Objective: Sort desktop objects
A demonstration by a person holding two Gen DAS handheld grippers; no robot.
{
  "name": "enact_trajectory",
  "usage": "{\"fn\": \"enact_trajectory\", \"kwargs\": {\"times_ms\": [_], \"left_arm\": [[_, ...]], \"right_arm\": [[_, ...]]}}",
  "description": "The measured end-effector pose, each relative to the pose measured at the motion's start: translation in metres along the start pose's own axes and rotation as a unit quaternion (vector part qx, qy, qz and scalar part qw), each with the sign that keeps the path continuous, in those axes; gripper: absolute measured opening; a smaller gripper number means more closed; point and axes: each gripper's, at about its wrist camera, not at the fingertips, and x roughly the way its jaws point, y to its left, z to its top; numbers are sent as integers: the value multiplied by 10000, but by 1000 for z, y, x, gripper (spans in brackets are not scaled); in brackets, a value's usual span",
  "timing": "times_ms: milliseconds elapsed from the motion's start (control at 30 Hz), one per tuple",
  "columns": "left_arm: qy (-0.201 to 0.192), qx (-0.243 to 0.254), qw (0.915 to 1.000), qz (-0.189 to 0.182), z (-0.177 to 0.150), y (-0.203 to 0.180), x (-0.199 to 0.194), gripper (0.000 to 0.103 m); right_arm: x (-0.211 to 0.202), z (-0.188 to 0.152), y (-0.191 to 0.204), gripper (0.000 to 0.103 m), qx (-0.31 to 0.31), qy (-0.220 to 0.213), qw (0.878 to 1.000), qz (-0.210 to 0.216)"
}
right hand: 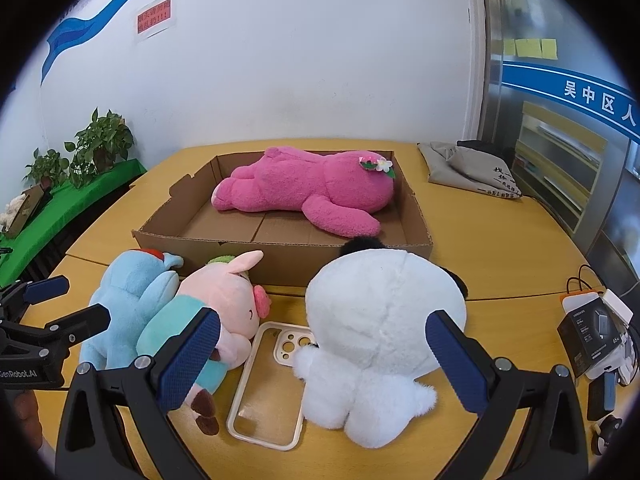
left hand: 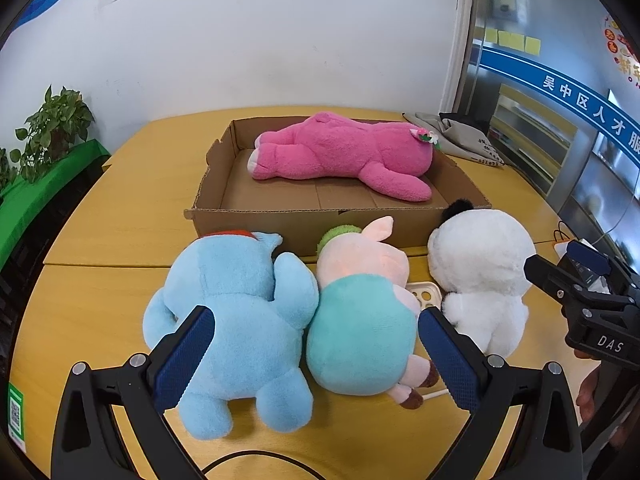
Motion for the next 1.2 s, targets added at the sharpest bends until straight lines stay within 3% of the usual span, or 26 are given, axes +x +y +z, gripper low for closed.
{"fn": "enact_trajectory", "kwargs": {"times_ms": [733,1033,1200], "left_arm": [[96,-136,9998,-119,-3,18,9,103],[-101,-42,9997,-205,2,29,6,103],[-203,-91,9989,-422,2,60,-2,103]], "right_arm": [[13,3,12,103,-122,132,9998,36],[16,6,14,103,-98,90,9999,22],[14,6,27,103,-189,62,9990,401]]}}
